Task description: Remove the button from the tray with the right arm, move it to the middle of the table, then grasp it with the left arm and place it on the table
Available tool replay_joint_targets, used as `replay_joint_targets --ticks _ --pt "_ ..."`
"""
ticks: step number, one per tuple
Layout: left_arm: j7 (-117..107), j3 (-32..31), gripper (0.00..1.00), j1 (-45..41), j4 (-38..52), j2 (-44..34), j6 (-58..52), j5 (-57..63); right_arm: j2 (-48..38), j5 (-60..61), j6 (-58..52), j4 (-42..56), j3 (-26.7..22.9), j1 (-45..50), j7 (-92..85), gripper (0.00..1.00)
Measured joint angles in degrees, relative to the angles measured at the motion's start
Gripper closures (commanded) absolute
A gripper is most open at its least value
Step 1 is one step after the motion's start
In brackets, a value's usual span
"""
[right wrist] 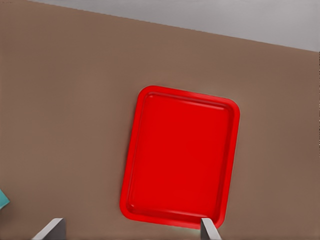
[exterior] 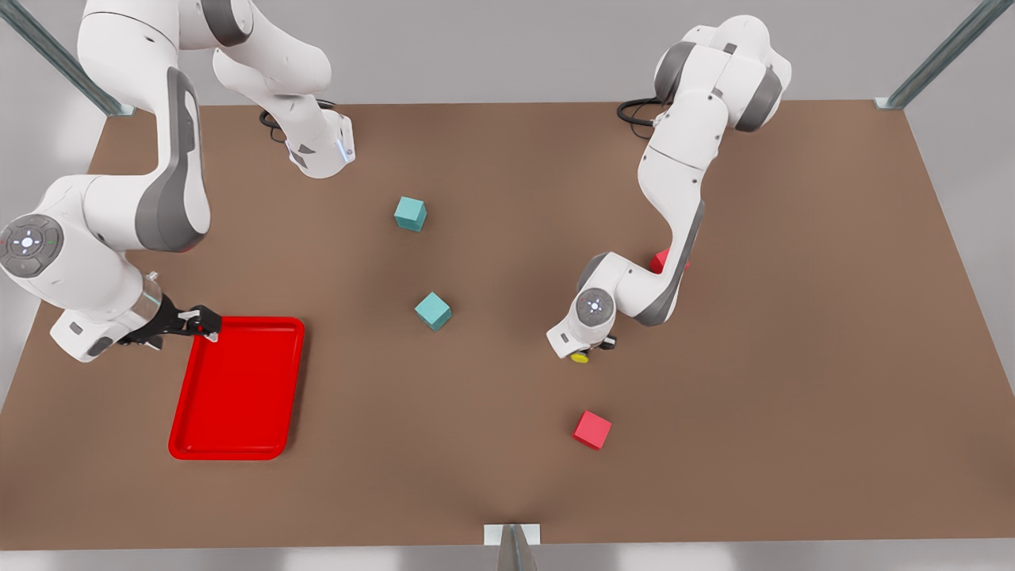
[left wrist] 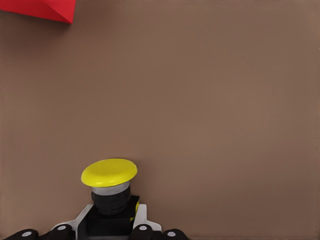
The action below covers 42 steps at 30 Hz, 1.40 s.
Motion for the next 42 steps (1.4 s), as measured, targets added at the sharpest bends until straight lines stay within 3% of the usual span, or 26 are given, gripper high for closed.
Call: replay_joint_targets --ticks 4,9,14,19,26,42 --pt "-1.48 0.44 0.62 0.73 2.67 -3.74 -4.39 0.42 -0.01 0.05 0.12 0.09 -0.14 -0.56 -0.12 0.0" --pt "-8.31 0.49 0.62 1.83 12.54 -4.36 -11.73 0.15 0.33 0.1 0.12 -0.43 -0.1 -0.37 -0.23 0.0" --pt "-18.3 0.45 0.62 1.74 14.44 -4.12 -13.96 0.88 0.61 0.14 0.03 -0.47 -0.13 -0.28 -0.33 0.0" --pt "-33.06 0.48 0.62 0.25 14.44 -2.67 -11.63 12.62 0.56 0.11 -0.26 -0.47 -0.15 -0.23 -0.4 0.0" --pt "-58.63 0.6 0.62 -0.31 13.77 -1.55 -12.02 39.44 0.48 0.09 -0.66 -0.47 -0.1 -0.25 -0.51 0.0" --pt "-112.04 0.59 0.62 -4.02 13.14 9.09 -17.44 65.47 0.57 0.08 -0.82 -0.47 -0.09 0.24 -0.85 0.0"
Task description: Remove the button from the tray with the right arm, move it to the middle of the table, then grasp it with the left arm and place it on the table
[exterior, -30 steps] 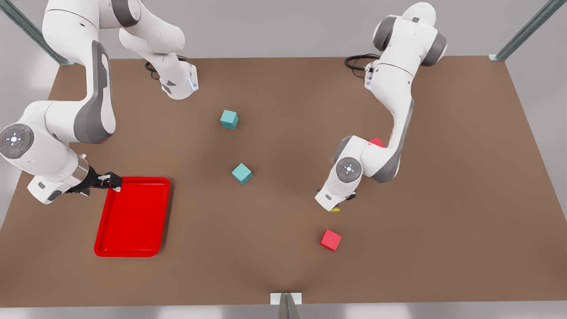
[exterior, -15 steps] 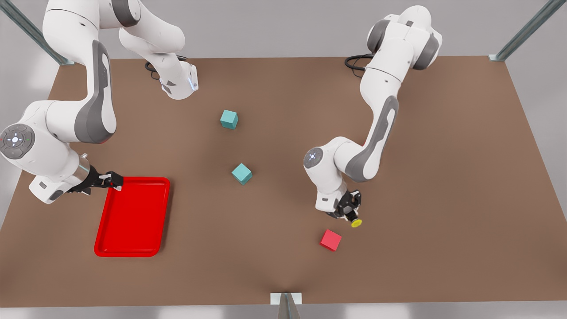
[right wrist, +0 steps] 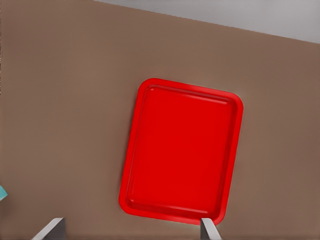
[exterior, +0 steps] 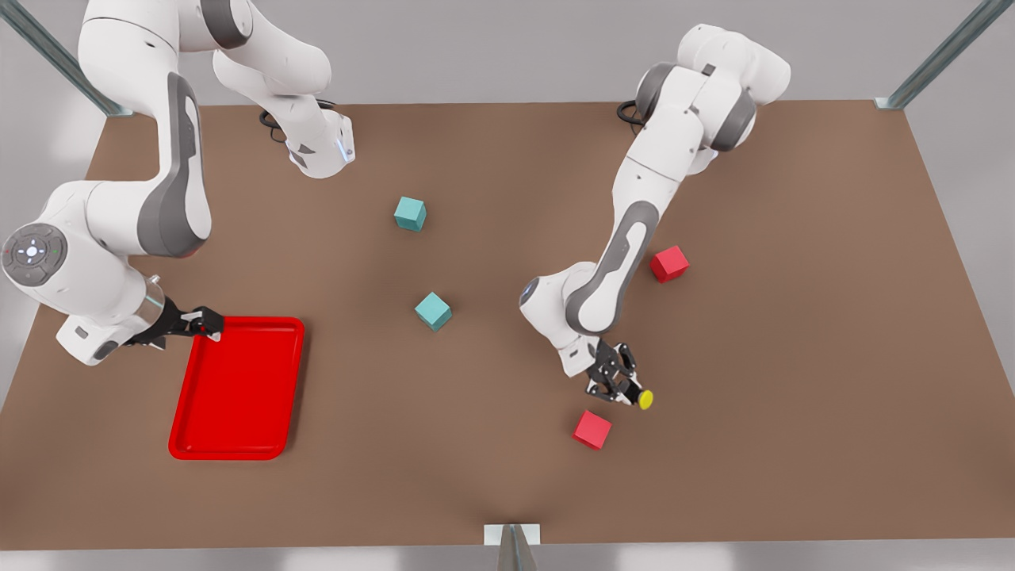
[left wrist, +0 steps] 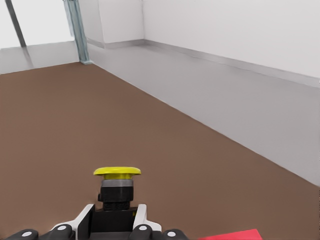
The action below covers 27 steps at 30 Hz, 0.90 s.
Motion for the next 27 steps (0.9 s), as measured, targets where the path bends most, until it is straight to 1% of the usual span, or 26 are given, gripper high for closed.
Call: replay_joint_targets --ticks 5,14,27 --pt "-10.42 0.0 0.62 -1.52 -1.87 1.28 -1.7 4.44 0.26 0.0 -0.08 -0.02 0.0 0.03 -0.04 0.0" --pt "-22.97 0.0 0.61 -3.53 -3.13 3.2 -3.46 8.46 0.48 0.0 -0.15 -0.01 0.0 -0.44 -0.17 0.0" --pt "-28.56 0.01 0.61 -5.37 -4.17 5.55 -6.82 10.88 0.33 0.0 -0.79 -0.03 0.0 -0.64 -0.31 0.0"
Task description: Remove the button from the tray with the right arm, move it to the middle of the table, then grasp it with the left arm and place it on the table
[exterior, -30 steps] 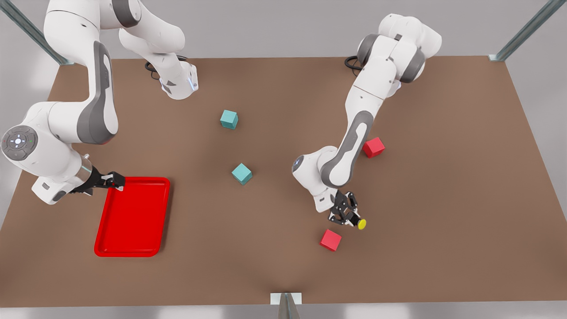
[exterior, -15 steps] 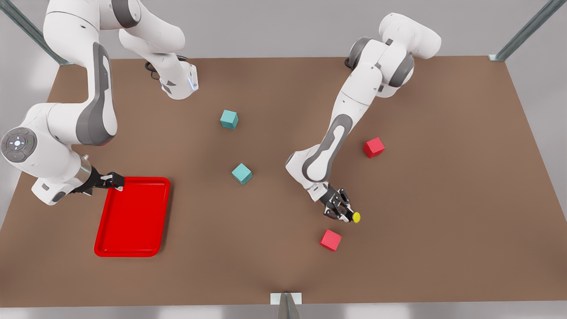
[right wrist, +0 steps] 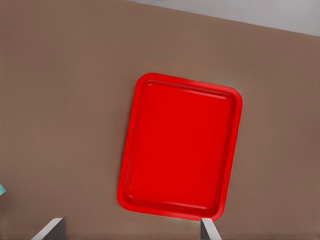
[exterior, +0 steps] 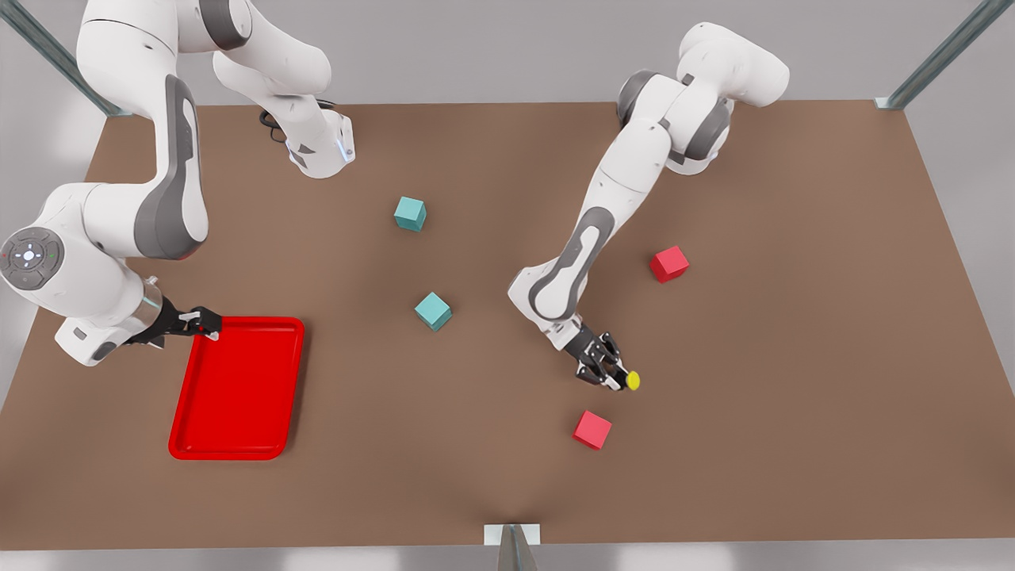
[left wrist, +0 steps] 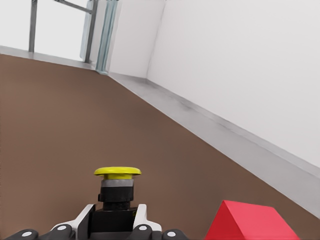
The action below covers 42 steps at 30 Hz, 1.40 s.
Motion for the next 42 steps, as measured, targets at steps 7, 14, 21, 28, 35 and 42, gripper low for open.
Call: replay_joint_targets --ticks 7,14,21,28,35,42 --pt "0.07 0.0 0.61 -0.88 0.06 1.62 -2.21 0.81 0.22 0.0 -0.42 -0.01 0.0 -0.05 -0.07 0.0" --pt "0.87 0.01 0.11 -1.95 0.08 1.69 -3.0 1.2 0.68 0.0 -0.47 0.08 0.0 0.37 -0.1 0.0" --pt "1.66 0.01 0.0 -2.26 0.07 1.58 -3.59 1.64 0.68 0.0 -0.58 0.05 0.0 0.08 -0.12 0.0" --pt "4.01 -0.58 0.0 -2.06 0.01 -6.49 -4.03 -1.01 0.68 0.0 -0.53 0.1 0.0 0.12 -0.14 0.0" --pt "17.54 -1.01 0.0 6.69 1.25 -29.59 -2.51 -23.48 0.59 0.0 -0.62 0.22 0.0 0.23 -0.15 0.0" --pt "54.14 -3.4 0.0 32.1 1.46 -40.25 -5.34 -64.43 0.68 0.0 -0.58 0.21 0.0 0.21 -0.15 0.0"
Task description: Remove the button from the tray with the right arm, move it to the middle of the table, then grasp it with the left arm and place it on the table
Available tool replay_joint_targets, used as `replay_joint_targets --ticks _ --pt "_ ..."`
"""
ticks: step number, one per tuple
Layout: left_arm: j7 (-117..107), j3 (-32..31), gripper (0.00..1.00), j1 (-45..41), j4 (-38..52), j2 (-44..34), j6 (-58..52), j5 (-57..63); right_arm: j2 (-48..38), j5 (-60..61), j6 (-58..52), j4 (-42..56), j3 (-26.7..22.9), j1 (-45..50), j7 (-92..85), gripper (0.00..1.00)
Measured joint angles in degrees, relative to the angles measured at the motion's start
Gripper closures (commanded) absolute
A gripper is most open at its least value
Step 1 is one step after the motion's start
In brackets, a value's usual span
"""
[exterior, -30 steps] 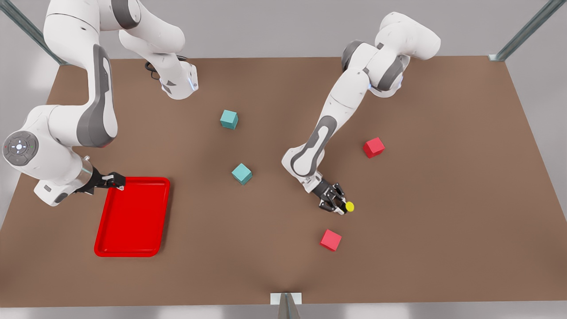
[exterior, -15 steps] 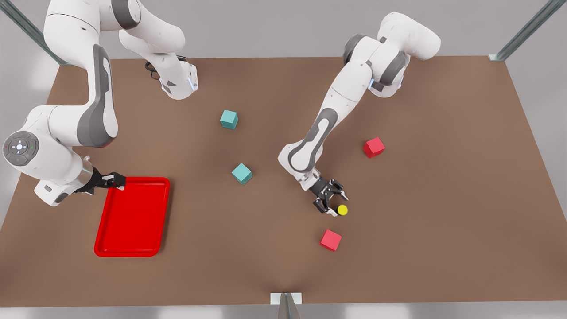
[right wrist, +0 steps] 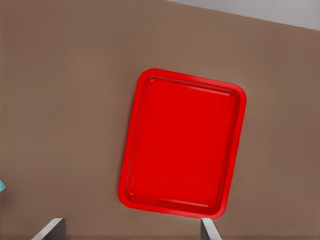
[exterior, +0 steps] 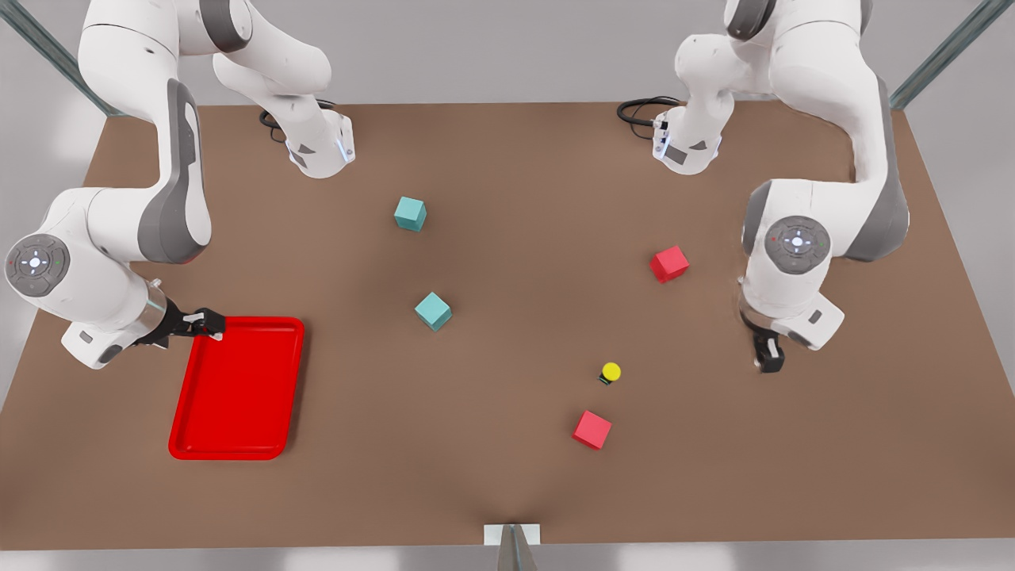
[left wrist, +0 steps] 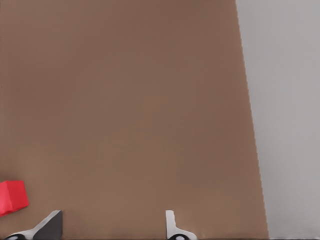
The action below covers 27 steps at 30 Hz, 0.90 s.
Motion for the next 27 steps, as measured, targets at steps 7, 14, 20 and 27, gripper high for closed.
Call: replay_joint_targets --ticks 7,14,20,27 --pt "36.24 5.01 0.0 4.55 -9.35 -10.09 -2.7 -12.81 0.0 0.0 0.03 -0.01 0.0 -0.04 0.0 0.0" --pt "60.51 4.98 0.0 0.83 -10.03 -9.83 -2.19 -14.6 -0.11 0.0 -0.11 0.12 0.0 -0.03 -0.02 0.0" --pt "74.98 4.6 0.0 1.85 -10.52 -10.19 -2.03 -14.77 0.0 0.0 -0.07 0.0 0.0 -0.13 -0.04 0.0" --pt "86.61 4.01 0.0 1.14 -10.53 -10.22 -2.06 -14.49 -0.03 0.0 -0.06 0.05 0.0 -0.15 -0.05 0.0"
